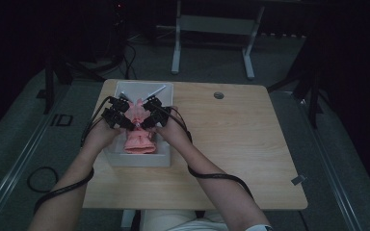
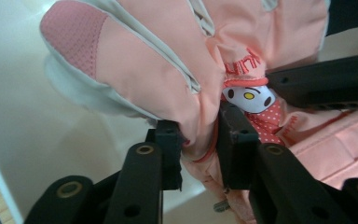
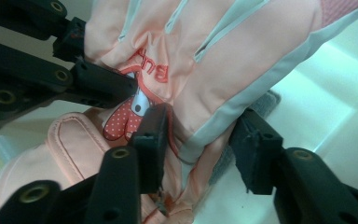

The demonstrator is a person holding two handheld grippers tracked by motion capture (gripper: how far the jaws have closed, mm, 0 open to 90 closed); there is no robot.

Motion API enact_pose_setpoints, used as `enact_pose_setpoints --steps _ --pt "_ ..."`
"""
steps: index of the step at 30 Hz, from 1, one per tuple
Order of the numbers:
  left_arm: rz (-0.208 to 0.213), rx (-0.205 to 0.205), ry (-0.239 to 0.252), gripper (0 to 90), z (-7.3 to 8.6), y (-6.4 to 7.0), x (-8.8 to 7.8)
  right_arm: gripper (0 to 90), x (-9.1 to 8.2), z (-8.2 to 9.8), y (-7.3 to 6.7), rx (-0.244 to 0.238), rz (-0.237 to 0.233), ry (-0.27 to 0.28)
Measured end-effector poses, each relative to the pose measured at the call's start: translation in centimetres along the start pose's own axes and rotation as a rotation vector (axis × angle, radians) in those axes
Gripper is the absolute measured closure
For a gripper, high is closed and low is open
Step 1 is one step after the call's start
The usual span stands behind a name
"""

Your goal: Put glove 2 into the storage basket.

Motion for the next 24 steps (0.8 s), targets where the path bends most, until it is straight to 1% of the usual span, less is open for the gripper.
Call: enact_pose_setpoints --steps 3,4,6,7,8,10,12,14,15,16,17,18,19,21,22,24 --pt "-0.031 0.002 -0.006 68.2 0.0 -0.2 0.1 50.9 -0.3 -0.2 0.1 -0.009 0.007 0.026" --pt "-0.029 0.002 -0.003 67.4 -0.1 -0.1 0.1 49.6 -0.4 -0.3 0.2 -0.018 0.006 0.039" --pt "-0.059 0.012 -0.017 63.8 -0.1 -0.2 0.2 50.0 -0.8 -0.4 0.4 -0.015 0.005 0.055" --pt "-0.084 0.019 -0.033 61.4 0.0 -0.2 0.4 49.8 -0.9 -0.5 0.4 -0.01 -0.002 0.061" --pt "-0.088 0.024 -0.039 59.1 -0.1 -0.1 0.5 49.8 -1.2 -0.6 0.5 -0.01 -0.009 0.07" --pt "-0.125 0.052 -0.044 55.3 -0.2 -0.1 0.7 49.9 -1.7 -0.6 0.5 -0.018 -0.015 0.08" --pt "-0.165 0.057 -0.046 52.4 -0.3 -0.2 0.8 49.9 -2.1 -0.6 0.5 -0.023 -0.024 0.086" --pt "-0.186 0.066 -0.036 50.4 -0.4 -0.3 0.7 49.9 -2.7 -0.5 0.4 -0.023 -0.041 0.1" --pt "-0.186 0.066 -0.036 48.4 -0.4 -0.3 0.7 49.9 -2.7 -0.5 0.4 -0.023 -0.041 0.1" --pt "-0.186 0.066 -0.036 48.4 -0.4 -0.3 0.7 49.9 -2.8 -0.5 0.4 -0.027 -0.044 0.103" --pt "-0.2 0.058 -0.002 48.1 -0.6 -0.7 0.3 49.9 -3.4 -0.3 0.6 -0.024 -0.055 0.117" --pt "-0.206 0.04 0.031 48.1 -0.8 -1.0 -0.1 50.1 -3.6 -0.3 0.8 -0.024 -0.056 0.123" --pt "-0.201 0.03 0.043 48.1 -0.9 -1.0 -0.3 50.4 -3.8 -0.2 0.9 -0.02 -0.058 0.128" --pt "-0.174 0.019 0.062 47.6 -1.0 -1.0 -0.5 50.4 -4.3 -0.1 1.2 -0.018 -0.063 0.137" --pt "-0.167 0.015 0.068 47.0 -1.1 -0.9 -0.6 50.4 -4.5 0.1 1.4 -0.02 -0.065 0.141" --pt "-0.171 0.023 0.078 46.8 -1.2 -0.8 -1.0 50.3 -4.9 0.3 1.6 -0.017 -0.078 0.152"
Point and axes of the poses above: each handheld gripper's, and its own axes: x roughly forward along the jaws, z roughly out of its underside, y roughly to its right, the point moved 8 cm from there along x, roughly forward along the jaws, and after that the axes turned 1 degree about x, right-handed, at the moved point
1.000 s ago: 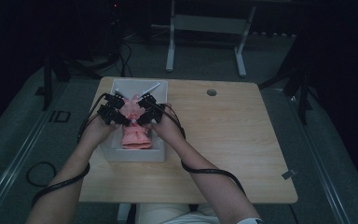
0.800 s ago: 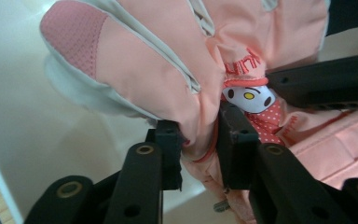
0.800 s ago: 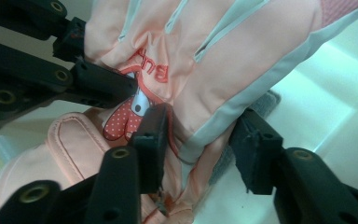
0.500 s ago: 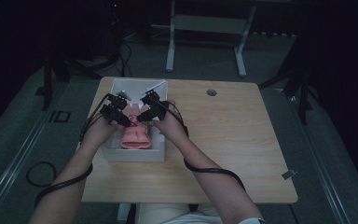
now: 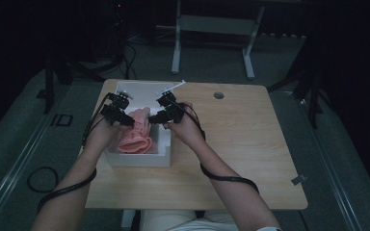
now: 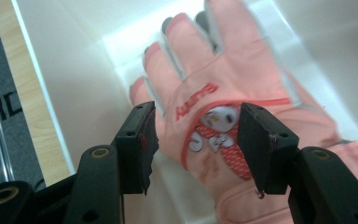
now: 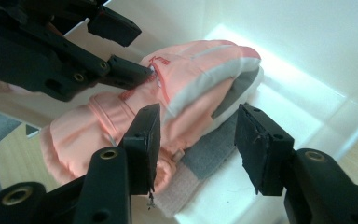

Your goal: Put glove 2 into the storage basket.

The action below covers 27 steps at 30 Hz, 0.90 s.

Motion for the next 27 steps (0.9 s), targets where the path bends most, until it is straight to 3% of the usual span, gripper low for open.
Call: enact_pose_setpoints --steps 6,9,18,22,27 --pt "0.056 -0.008 0.086 44.6 -0.9 1.1 -1.6 48.4 -1.5 0.5 0.5 0.002 -0.023 0.039" --pt "0.093 0.024 0.123 44.5 -1.5 2.9 -2.5 45.9 -3.0 0.8 1.0 -0.012 -0.035 0.076" --pt "0.186 0.065 0.211 43.6 -3.0 7.4 -3.8 39.8 -6.3 2.2 2.8 -0.027 -0.023 0.129" --pt "0.206 0.1 0.226 39.7 -3.7 9.4 -4.2 34.0 -7.6 3.0 3.9 -0.016 -0.017 0.146" --pt "0.232 0.11 0.254 27.5 -4.5 11.5 -4.4 23.8 -8.6 4.4 5.1 -0.022 -0.023 0.155"
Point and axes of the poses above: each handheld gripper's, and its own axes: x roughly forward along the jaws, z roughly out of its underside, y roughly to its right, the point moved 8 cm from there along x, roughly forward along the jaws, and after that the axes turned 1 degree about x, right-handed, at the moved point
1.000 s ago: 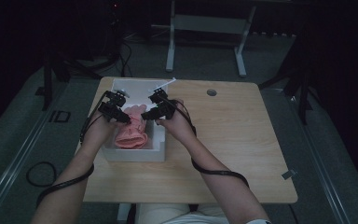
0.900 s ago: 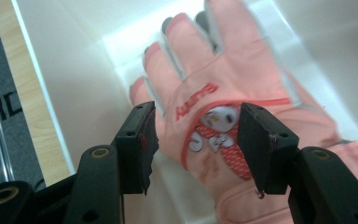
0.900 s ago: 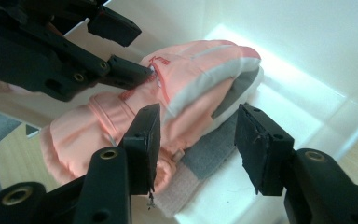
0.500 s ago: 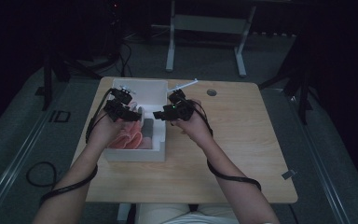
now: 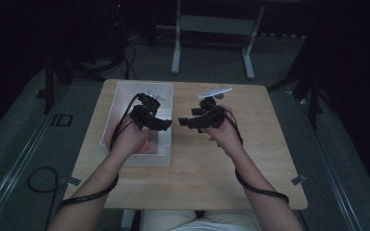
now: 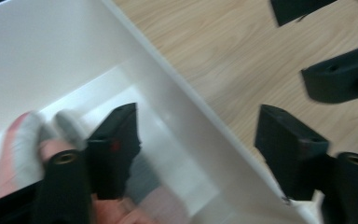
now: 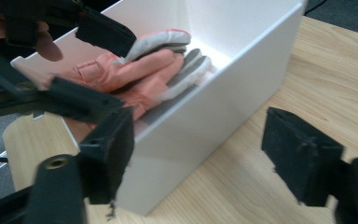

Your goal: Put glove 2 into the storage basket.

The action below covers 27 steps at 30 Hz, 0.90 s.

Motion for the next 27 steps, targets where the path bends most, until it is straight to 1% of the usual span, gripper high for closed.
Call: enact_pose_setpoints --steps 1,2,3,4,5,6,8,9,10,11,12,13,14,15,16,20,22,23,27 --pt "0.0 0.0 0.0 25.5 0.0 0.0 0.0 23.8 0.0 0.0 0.0 0.0 0.0 0.0" --pt "0.013 -0.003 0.02 23.1 -0.3 0.7 0.2 21.1 -0.4 0.6 0.6 0.0 0.003 0.008" --pt "0.04 0.006 0.021 20.3 -0.4 1.2 0.4 20.7 -0.6 0.8 1.0 -0.002 0.01 0.012" --pt "0.067 0.02 0.027 15.1 -0.4 1.8 0.5 20.7 -0.7 1.2 1.3 0.0 0.019 0.012" --pt "0.067 0.02 0.027 14.2 -0.4 1.8 0.5 20.7 -0.7 1.2 1.3 0.0 0.019 0.012" --pt "0.08 0.044 0.022 14.2 -0.4 2.7 1.0 18.2 -1.0 1.9 2.0 -0.006 0.034 0.007" --pt "0.077 0.065 0.033 13.4 -0.5 3.5 1.5 17.4 -1.2 2.5 2.6 -0.002 0.039 0.009" --pt "0.081 0.076 0.036 10.4 -0.5 3.9 1.7 17.4 -1.4 2.8 2.9 -0.001 0.041 0.011" --pt "0.095 0.084 0.036 6.0 -0.5 4.3 2.0 17.2 -1.5 3.2 3.1 -0.003 0.045 0.009" --pt "0.101 0.102 0.032 2.5 -0.5 4.7 2.2 16.9 -1.5 3.5 3.3 -0.008 0.052 0.007" --pt "0.096 0.118 0.034 1.4 -0.5 5.0 2.4 16.4 -1.5 3.8 3.5 -0.013 0.055 0.001" --pt "0.096 0.118 0.034 1.4 -0.5 5.0 2.4 16.4 -1.5 3.8 3.5 -0.013 0.055 0.001" --pt "0.093 0.153 0.032 1.3 -0.3 5.8 2.8 15.8 -1.5 4.5 3.8 -0.021 0.059 -0.012" --pt "0.093 0.153 0.032 1.2 -0.3 5.8 2.8 15.4 -1.5 4.9 3.9 -0.026 0.06 -0.018" --pt "0.101 0.17 0.043 1.2 -0.2 6.5 3.1 15.3 -1.5 5.2 4.0 -0.031 0.062 -0.02" --pt "0.128 0.202 0.06 1.2 0.0 7.9 3.5 14.0 -1.4 6.4 4.3 -0.029 0.063 -0.033" --pt "0.134 0.218 0.057 1.2 0.2 8.5 3.8 14.0 -1.3 6.9 4.4 -0.03 0.062 -0.036" --pt "0.138 0.22 0.052 1.2 0.3 8.7 3.9 14.0 -1.3 7.1 4.4 -0.027 0.057 -0.036" --pt "0.133 0.245 0.048 1.2 0.8 9.5 4.5 14.0 -1.2 8.2 4.4 -0.041 0.051 -0.037"
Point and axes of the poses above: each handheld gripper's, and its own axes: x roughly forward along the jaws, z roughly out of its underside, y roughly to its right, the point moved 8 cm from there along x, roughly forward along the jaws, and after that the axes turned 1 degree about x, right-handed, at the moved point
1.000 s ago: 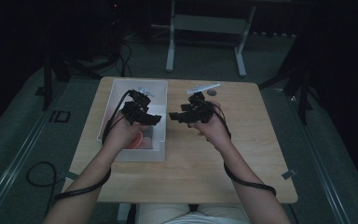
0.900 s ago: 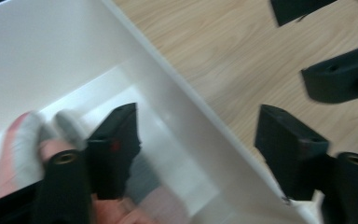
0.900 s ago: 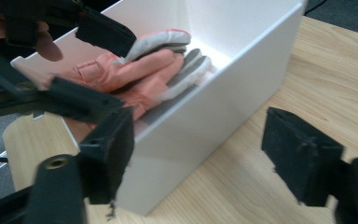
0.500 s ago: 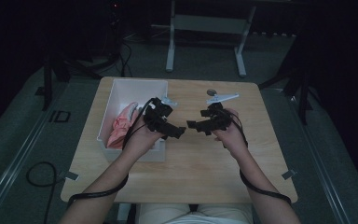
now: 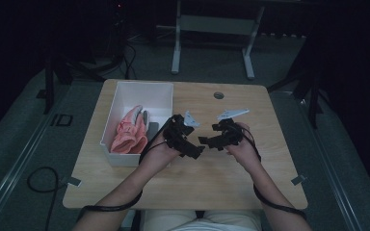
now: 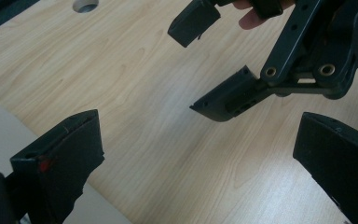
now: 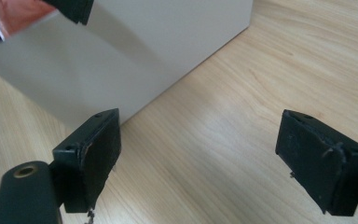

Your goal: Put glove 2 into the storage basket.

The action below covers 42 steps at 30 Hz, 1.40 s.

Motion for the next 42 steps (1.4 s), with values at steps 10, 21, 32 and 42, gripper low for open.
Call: enact_pose_setpoints --steps 10,21,32,42 --pt "0.0 0.029 0.021 1.2 0.6 1.8 0.9 14.0 0.0 2.6 1.1 0.002 0.026 0.032" --pt "0.088 0.051 0.028 1.2 1.2 5.1 2.2 14.0 -0.5 5.3 2.3 0.0 0.05 0.017" --pt "0.148 0.069 0.001 1.2 2.9 7.7 4.5 14.1 -0.6 7.6 3.3 0.017 0.055 0.028" --pt "0.188 0.045 0.019 1.2 4.7 7.8 5.5 14.4 -0.8 9.4 4.3 0.013 0.099 0.022"
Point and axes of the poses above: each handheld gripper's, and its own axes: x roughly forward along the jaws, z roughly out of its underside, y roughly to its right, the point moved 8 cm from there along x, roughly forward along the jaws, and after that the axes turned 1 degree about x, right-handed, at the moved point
